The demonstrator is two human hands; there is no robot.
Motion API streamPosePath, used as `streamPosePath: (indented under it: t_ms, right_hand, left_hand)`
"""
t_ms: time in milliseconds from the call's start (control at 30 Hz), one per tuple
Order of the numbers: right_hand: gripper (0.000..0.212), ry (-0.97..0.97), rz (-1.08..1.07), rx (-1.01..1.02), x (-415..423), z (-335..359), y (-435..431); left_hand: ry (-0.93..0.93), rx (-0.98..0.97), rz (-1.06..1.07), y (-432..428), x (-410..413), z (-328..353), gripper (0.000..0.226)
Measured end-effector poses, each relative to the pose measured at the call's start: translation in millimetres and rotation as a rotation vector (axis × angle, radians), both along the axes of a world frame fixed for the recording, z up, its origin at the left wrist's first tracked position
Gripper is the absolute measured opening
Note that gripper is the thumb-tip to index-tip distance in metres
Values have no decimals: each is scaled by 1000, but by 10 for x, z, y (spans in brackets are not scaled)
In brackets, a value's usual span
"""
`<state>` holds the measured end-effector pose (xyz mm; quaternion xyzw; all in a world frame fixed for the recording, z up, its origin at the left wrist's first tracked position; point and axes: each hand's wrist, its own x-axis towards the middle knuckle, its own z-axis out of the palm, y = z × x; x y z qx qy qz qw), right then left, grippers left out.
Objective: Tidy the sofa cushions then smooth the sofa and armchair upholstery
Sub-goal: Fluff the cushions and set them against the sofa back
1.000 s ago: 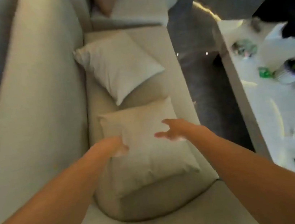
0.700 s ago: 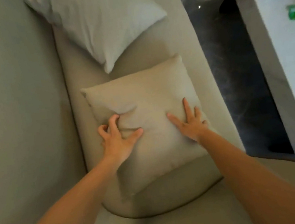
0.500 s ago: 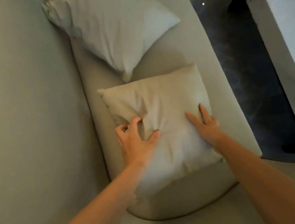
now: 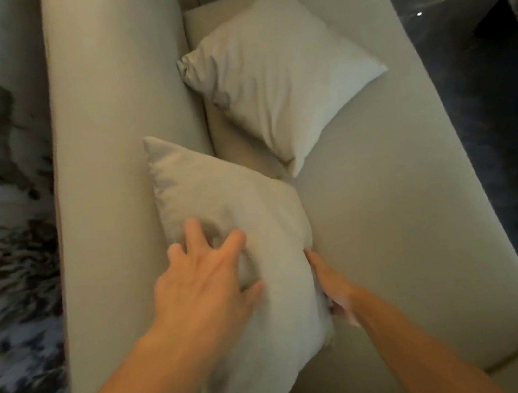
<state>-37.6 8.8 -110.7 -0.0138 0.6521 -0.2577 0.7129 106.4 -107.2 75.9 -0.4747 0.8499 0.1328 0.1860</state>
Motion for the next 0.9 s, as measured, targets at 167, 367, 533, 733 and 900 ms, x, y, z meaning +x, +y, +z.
streamPosePath:
  t_ms: [167,367,533,733,900]
  right_hand:
    - [56,286,-5,-76,-949,100,-553]
    - [71,938,160,-437,-2194,355,-1998]
    - [84,1101,426,-289,-2594,-231,-2803]
    - [71,1102,53,-385,-2342,-1011,-2767]
    - [72,1094,44,-364,-2329,-700,-2814]
  left_hand:
    - [205,94,88,-695,-1107,-349,44]
    - [506,616,892,-1629,-2026,-1326,93]
    - [553,386,933,-2179,-2243,-2236,132]
    - [815,358,906,-2153,-2207,-2835,127]
    - [873,263,873,-2147,-2238,-2473,116]
